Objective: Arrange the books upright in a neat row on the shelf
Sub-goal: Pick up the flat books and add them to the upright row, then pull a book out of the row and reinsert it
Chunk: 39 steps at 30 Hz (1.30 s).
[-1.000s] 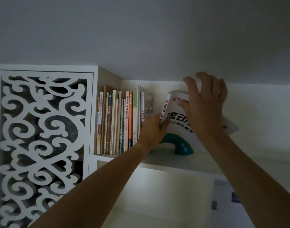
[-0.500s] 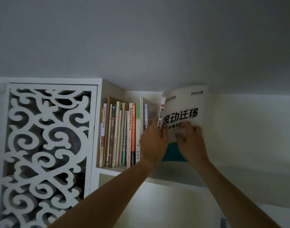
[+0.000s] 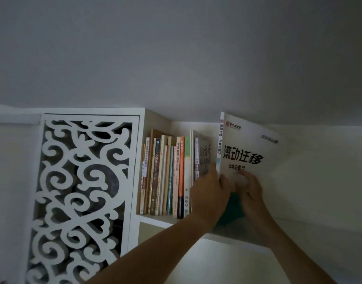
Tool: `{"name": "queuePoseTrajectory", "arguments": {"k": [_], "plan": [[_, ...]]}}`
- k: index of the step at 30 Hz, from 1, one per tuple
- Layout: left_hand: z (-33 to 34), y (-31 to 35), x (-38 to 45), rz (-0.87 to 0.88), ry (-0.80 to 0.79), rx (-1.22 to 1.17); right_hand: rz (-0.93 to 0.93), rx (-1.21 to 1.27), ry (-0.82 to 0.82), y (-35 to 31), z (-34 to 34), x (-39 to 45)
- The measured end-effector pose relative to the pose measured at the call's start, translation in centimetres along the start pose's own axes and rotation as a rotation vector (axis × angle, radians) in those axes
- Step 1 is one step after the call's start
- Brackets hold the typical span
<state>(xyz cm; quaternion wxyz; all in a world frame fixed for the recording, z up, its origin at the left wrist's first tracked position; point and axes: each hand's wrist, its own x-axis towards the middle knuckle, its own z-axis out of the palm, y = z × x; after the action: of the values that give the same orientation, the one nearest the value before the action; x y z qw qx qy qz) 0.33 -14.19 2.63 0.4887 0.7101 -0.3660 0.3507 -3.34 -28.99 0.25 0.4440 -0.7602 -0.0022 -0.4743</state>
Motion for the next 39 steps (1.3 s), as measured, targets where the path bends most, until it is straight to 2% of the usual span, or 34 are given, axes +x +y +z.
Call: {"name": "queuePoseTrajectory", "arguments": {"k": [2,4,6,9,10,12,15,18,21,25,28,32,37,39], "plan": [[-0.2,0.8,-0.6,-0.023,0.009,-0.070,0.026,0.119,-0.188,-1.4,0.1,0.4],[0.1,0.9,-1.1,-0.041,-0.061,-0.094,0.018,0.056,-0.189,-1.6,3.6,0.2],[0.0,0.5,-1.2,-0.110,-0.113,-0.092,0.009,-0.132,-0.025,-0.8,7.0,-1.1],[-1.2,-0.4,-1.2,-0.221,-0.064,-0.083,0.026,-0.162,-0.189,0.1,7.6,-1.2],[-1.8,-0.6,-1.3,-0.227,-0.050,-0.066,0.018,-0.160,-0.195,0.1,6.7,-0.8],[-2.9,-0.7,-1.6,-0.188,-0.035,-0.039,0.010,-0.114,-0.273,-0.6,5.2,-0.8],[-4.6,-0.3,-2.1,-0.115,-0.003,0.014,0.006,0.011,-0.303,-1.9,5.4,-1.3],[-6.7,-0.9,-2.3,-0.053,0.057,0.113,0.082,0.117,-0.299,-2.0,5.9,-1.5],[-8.4,-1.7,-2.8,-0.078,0.090,0.120,0.130,0.146,-0.316,-2.8,7.2,-2.3],[-8.9,-2.0,-3.8,-0.153,0.114,0.009,0.088,-0.063,-0.193,-2.1,9.2,-2.1],[-9.2,-1.5,-3.6,-0.206,0.041,-0.152,0.141,-0.136,-0.141,-1.4,9.7,-1.8],[-10.0,-0.7,-3.5,-0.194,0.017,-0.074,0.220,-0.219,-0.120,-3.5,9.0,-2.5],[-12.3,-1.4,-4.4,-0.126,0.063,0.020,0.154,0.013,-0.213,-4.1,7.3,-3.0],[-13.9,-2.0,-4.9,-0.105,0.109,0.078,0.151,0.013,-0.225,-4.8,7.8,-3.3]]}}
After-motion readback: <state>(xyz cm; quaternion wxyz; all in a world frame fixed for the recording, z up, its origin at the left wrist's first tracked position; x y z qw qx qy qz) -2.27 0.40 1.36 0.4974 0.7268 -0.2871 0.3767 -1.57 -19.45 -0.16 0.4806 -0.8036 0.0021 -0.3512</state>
